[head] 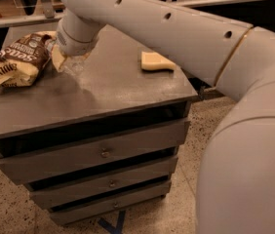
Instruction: Move water bottle near brown chip bag
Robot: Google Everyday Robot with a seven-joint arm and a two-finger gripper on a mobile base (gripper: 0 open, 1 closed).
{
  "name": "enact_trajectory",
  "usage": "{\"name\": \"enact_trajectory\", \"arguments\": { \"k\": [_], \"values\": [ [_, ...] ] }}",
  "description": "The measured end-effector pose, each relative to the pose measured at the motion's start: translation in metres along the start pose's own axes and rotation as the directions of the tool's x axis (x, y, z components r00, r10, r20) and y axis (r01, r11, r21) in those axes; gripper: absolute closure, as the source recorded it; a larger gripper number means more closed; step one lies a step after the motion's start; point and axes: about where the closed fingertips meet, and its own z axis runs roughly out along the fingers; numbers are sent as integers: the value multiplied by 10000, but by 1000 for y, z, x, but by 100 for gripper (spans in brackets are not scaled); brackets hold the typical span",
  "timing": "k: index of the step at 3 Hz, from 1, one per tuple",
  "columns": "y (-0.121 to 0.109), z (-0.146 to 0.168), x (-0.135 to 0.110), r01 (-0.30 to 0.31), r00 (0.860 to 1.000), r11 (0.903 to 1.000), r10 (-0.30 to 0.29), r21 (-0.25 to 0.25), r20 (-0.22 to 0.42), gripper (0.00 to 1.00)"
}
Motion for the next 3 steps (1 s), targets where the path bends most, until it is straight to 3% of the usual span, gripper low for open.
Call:
{"name": "enact_trajectory", "arguments": {
  "k": [2,3],
  "values": [
    [8,23,7,-325,9993,9995,324,-48,-188,100],
    [9,29,9,-440,9988,9988,436,-196,-226,84]
  ]
}}
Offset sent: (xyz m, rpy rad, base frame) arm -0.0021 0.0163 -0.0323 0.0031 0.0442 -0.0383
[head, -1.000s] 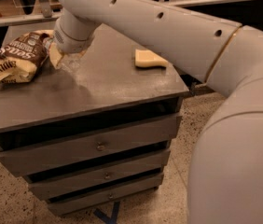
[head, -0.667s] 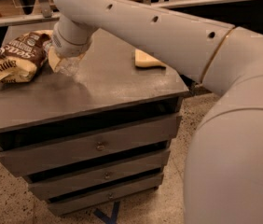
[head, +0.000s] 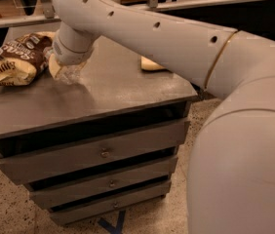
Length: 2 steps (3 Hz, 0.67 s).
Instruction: Move water bottle near brown chip bag
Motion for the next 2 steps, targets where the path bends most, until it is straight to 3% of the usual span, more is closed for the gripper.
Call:
{"name": "enact_trajectory", "arguments": {
  "k": [2],
  "values": [
    [-1,1,0,-56,10000,9999,56,-92,8,38]
  ]
}}
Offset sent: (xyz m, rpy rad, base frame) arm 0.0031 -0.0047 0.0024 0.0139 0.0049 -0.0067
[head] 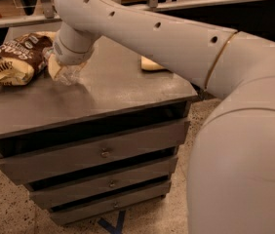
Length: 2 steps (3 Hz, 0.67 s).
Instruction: Move water bottle near brown chip bag
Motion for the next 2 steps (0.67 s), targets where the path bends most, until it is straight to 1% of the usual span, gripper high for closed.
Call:
{"name": "enact_trajectory", "arguments": {
  "k": [1,2],
  "values": [
    [-1,-1,-1,-7,10000,10000,7,-25,17,13],
    [-2,-2,-1,-75,9999,9999,76,-89,79,0]
  ]
}}
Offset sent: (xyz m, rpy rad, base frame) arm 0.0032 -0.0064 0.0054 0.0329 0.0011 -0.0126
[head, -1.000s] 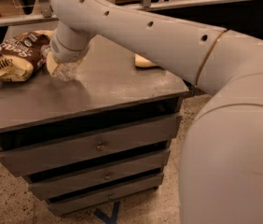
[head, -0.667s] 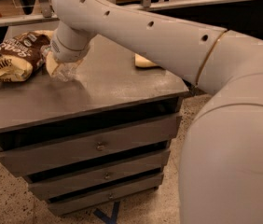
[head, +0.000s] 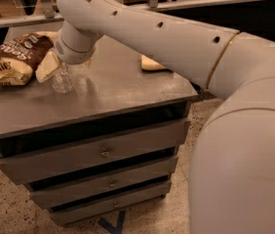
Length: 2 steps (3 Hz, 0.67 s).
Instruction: Move water bottle near brown chip bag
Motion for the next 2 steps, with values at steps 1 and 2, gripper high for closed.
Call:
{"name": "enact_trajectory", "arguments": {
  "k": [1,2],
  "values": [
    [-5,-5,1,-113,9999,9999,114,-18,129,0],
    [-24,-18,2,-433,9982,9991,432,8,408,0]
  ]
}}
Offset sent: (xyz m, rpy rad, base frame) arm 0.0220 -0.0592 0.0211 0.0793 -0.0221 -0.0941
